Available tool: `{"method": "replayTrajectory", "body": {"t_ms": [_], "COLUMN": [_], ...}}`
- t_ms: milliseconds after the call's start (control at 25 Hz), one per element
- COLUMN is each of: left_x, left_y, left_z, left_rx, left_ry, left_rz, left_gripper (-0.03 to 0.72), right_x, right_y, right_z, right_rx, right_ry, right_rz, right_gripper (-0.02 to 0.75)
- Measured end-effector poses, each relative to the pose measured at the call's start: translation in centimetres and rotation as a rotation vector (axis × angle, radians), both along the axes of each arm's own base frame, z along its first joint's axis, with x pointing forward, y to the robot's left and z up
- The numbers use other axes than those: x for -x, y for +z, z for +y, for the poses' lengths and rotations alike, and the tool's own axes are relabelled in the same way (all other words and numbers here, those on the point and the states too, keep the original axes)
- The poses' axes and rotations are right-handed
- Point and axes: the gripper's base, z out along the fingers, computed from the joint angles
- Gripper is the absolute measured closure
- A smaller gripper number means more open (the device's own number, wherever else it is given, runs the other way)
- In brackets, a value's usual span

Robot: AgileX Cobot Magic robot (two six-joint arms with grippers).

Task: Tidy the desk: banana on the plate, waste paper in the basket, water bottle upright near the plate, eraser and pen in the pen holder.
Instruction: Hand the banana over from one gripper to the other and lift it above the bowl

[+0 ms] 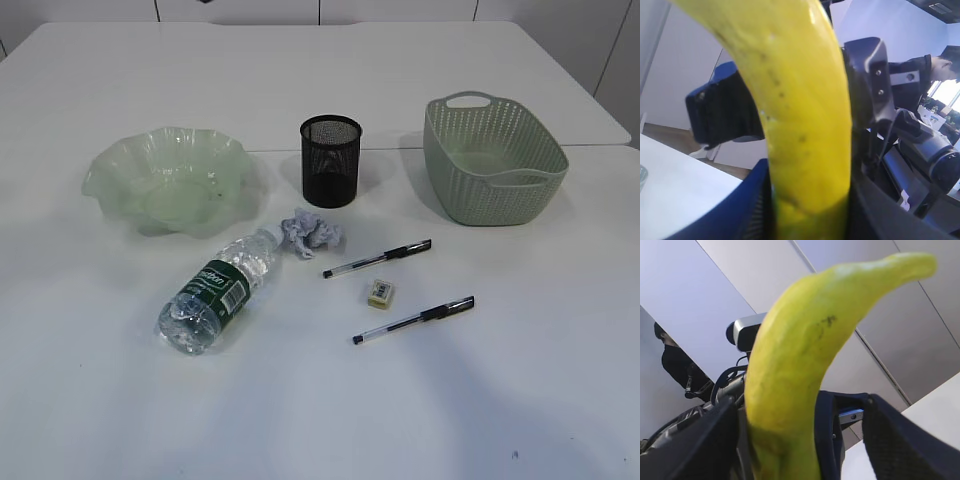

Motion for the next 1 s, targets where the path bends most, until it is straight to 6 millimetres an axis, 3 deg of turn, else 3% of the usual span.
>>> {"method": "replayTrajectory", "body": {"t_ms": [600, 1000], "left_x": [-0.2, -1.0], "left_y": [-0.3, -0.3], "left_z": [0.0, 1.6], "left_rx": [-0.034, -0.034], "left_ry": [0.026, 0.081], "left_rz": [-0.006, -0.005], "left_gripper": [0.411, 0.410], "right_x": [-0.1, -0.7], "right_y": [0.6, 0.2], "right_z": [-0.1, -0.6], "right_rx": [-0.004, 0.042], "right_ry": [-0.023, -0.074], "right_rz": [-0.024, -0.039], "right_gripper": [0.166, 0.166]}}
